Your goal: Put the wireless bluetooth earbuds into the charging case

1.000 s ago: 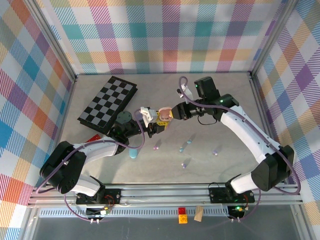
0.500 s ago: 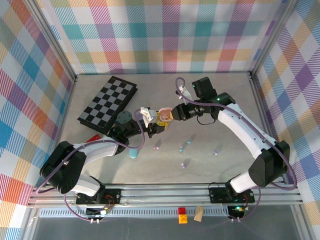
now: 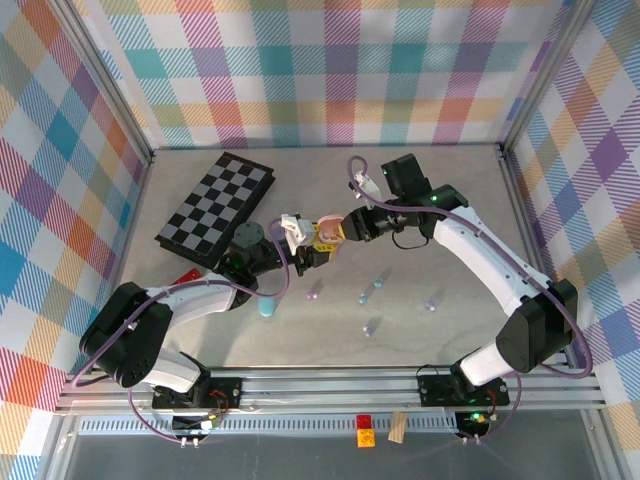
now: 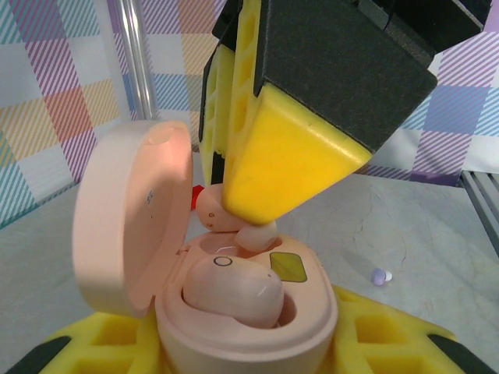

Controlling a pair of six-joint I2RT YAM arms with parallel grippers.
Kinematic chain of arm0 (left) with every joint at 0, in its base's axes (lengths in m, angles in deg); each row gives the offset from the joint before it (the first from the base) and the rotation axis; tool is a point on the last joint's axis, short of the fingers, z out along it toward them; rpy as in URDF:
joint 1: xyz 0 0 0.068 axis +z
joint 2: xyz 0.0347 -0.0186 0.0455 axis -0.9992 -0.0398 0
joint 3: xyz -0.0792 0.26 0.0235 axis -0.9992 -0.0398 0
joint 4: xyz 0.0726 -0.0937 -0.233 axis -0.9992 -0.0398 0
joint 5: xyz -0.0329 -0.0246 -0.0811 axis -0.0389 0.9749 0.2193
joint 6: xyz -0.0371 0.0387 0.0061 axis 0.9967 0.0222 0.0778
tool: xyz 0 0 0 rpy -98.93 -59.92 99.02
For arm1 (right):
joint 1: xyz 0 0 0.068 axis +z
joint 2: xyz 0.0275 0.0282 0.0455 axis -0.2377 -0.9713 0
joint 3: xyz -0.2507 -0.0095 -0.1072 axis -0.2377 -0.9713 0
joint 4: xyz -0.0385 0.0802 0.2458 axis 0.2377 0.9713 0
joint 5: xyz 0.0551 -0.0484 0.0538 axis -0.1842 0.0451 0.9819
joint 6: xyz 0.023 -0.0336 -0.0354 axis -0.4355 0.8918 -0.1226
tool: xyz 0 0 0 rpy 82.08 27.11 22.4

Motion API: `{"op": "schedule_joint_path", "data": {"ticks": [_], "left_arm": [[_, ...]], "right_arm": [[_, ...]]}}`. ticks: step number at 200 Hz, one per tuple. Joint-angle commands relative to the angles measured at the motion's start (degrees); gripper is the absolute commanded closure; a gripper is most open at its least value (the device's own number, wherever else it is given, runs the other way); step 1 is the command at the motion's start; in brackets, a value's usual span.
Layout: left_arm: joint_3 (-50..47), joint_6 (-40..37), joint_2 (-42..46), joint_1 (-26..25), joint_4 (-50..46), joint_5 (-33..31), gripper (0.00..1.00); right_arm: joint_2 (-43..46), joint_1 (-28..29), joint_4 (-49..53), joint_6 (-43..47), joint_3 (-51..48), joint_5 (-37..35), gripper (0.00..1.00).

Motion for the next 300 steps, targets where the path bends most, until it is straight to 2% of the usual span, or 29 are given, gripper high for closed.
{"op": "schedule_joint_path", "data": {"ticks": [1, 110, 118, 141, 164, 227, 300], "left_arm": [[0.9, 0.3, 1.2, 0.5, 1.9, 1.4, 0.73], [0.6, 0.7, 1.4, 0.5, 2.3, 1.6, 0.73], [0.6, 0.7, 1.5, 0.5, 2.2, 1.6, 0.73], [0.5, 0.8, 1.9, 0.5, 2.1, 1.4, 0.73], [0.3, 1.1, 2.3, 0.5, 2.1, 1.5, 0.73], [0.3, 1.2, 2.5, 0.5, 2.6, 1.7, 0.73], [0.1, 1.7, 2.9, 0.5, 3.2, 1.7, 0.73]], "right_arm": [[-0.2, 0.8, 0.0, 2.0, 1.3, -0.5, 0.77], [2.6, 0.8, -1.9, 1.2, 0.0, 1.4, 0.60], [3.0, 0.8, -2.6, 0.8, -0.4, 2.0, 0.61], [2.7, 0.8, -3.1, -1.4, 0.0, 4.6, 0.72], [2.1, 0.8, -2.6, -2.2, 0.1, 5.4, 0.72], [3.1, 0.8, -1.8, -2.1, -0.1, 0.3, 0.71], [2.9, 0.8, -1.7, -1.4, 0.1, 0.7, 0.72]]}}
